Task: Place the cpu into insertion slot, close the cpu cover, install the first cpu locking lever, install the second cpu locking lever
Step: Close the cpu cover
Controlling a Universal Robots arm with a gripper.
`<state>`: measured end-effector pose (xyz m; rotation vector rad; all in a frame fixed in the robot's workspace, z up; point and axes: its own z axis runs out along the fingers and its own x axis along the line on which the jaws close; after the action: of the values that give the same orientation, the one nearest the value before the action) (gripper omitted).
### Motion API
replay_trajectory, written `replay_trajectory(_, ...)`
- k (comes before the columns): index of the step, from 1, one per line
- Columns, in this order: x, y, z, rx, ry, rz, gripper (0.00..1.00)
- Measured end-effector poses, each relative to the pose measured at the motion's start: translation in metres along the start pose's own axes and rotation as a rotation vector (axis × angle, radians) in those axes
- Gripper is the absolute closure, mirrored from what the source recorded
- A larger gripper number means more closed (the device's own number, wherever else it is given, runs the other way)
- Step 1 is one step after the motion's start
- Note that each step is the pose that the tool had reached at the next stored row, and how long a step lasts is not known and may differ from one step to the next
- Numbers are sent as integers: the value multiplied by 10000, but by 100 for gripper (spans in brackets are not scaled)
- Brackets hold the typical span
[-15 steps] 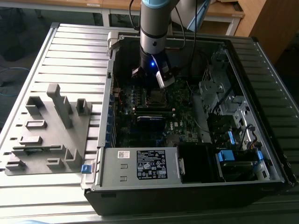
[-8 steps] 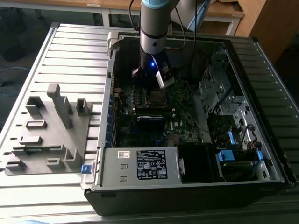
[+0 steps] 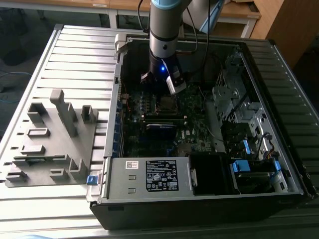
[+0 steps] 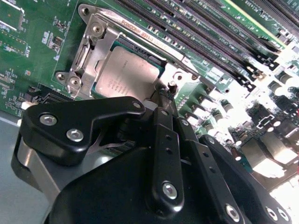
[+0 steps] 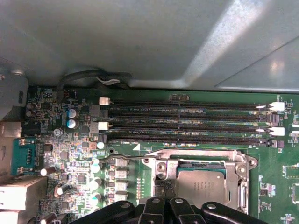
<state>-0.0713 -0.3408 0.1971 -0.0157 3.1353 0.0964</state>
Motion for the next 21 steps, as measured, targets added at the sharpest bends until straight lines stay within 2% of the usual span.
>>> replay_trajectory(4, -2, 4, -19, -17, -12, -1, 89)
replay_trajectory(18, -1, 11, -168, -1, -1, 0, 89)
replay_trajectory(21, -2, 12, -175, -4, -5, -2, 89)
